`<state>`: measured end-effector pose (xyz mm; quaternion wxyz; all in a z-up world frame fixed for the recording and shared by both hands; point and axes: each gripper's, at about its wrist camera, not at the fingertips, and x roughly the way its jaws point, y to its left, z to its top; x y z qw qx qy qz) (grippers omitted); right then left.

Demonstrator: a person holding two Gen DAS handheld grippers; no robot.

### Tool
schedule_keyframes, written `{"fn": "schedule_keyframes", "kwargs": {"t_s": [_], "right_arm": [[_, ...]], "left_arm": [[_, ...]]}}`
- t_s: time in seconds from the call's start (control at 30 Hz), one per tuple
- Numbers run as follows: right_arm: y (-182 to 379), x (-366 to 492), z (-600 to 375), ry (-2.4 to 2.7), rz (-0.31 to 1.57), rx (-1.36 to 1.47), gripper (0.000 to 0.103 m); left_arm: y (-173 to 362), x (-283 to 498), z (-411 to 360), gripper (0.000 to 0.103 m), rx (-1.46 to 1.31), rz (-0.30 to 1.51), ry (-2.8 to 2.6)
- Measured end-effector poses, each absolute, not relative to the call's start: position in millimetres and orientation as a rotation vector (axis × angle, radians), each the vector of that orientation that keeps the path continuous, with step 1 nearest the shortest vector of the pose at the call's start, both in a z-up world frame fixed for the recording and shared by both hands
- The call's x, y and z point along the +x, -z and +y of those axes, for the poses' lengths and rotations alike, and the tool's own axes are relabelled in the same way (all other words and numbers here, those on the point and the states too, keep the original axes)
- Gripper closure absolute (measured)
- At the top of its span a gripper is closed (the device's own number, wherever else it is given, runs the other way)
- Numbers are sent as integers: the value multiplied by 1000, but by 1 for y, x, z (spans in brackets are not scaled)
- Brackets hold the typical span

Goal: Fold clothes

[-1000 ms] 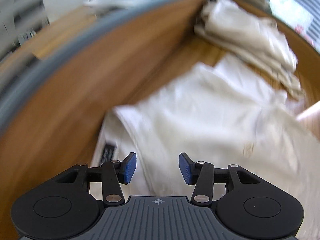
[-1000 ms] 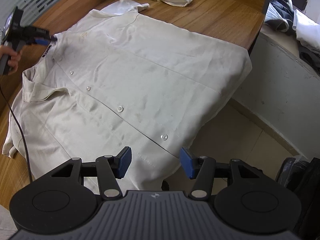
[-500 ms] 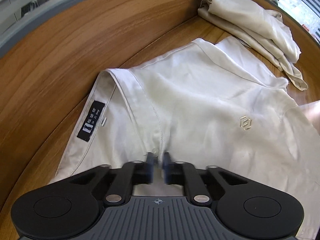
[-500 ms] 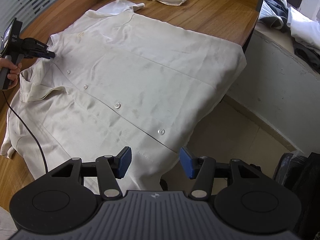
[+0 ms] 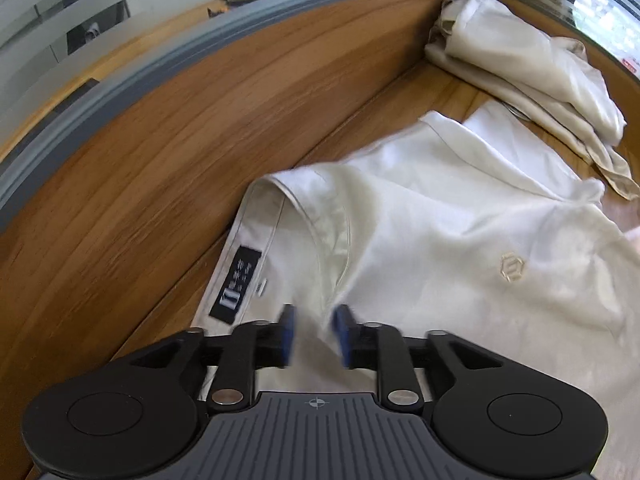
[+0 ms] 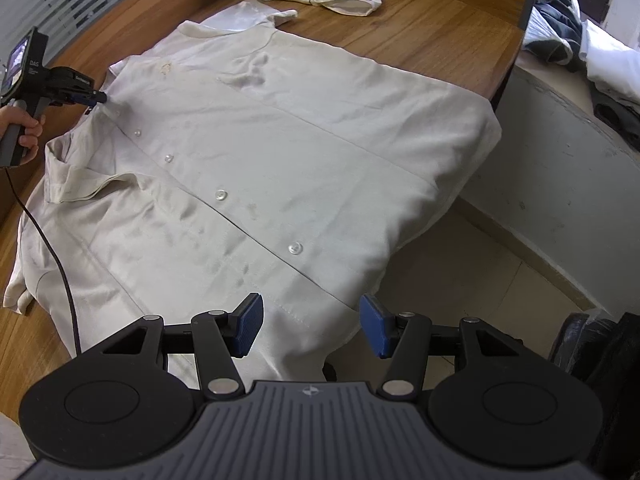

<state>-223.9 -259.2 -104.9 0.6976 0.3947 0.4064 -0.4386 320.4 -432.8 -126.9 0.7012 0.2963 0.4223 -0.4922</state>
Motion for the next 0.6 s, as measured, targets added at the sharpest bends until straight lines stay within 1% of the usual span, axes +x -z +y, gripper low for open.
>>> {"fn": "schedule_keyframes", "kwargs": {"t_s": [0.03,0.1,0.13,0.27,0.3,0.43,0.6], "right_arm": [[105,-223,-260,971,906,878,43],[106,-221,-261,957,904,875,43],[106,-219,-261,951,903,873,43],[105,-218,-265,925,900,861,43],[105,-217,-265,920,899,856,43],[103,-215,-268,903,892,839,43],[102,-211,-272,877,897,816,43]], "left_arm": [[124,320,-428,65,655,940,1105],[117,319,-417,58,665,945,1119],[115,319,-410,53,670,955,1122],[105,322,-375,45,664,993,1123],[104,322,-366,41,660,1003,1112],[105,332,-330,39,627,1067,1049],[120,342,-301,39,570,1146,950]]}}
